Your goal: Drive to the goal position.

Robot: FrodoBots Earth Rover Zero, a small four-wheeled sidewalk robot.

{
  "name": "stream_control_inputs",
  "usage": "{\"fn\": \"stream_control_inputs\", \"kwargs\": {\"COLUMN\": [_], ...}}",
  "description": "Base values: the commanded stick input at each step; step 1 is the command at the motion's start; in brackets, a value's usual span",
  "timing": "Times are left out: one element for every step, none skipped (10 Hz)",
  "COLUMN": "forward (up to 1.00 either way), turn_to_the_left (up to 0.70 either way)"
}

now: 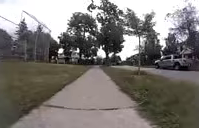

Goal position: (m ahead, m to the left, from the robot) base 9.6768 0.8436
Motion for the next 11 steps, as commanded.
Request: {"fn": "stream_control_inputs", "kwargs": {"forward": [0.7, 0.7, 0.7, 0.7, 0.7, 0.7, 0.7, 0.7, 0.7, 0.7, 0.7], "turn_to_the_left": [0.0, 0.0, 0.0, 0.0, 0.0, 0.35, 0.35, 0.35, 0.35, 0.35, 0.29]}}
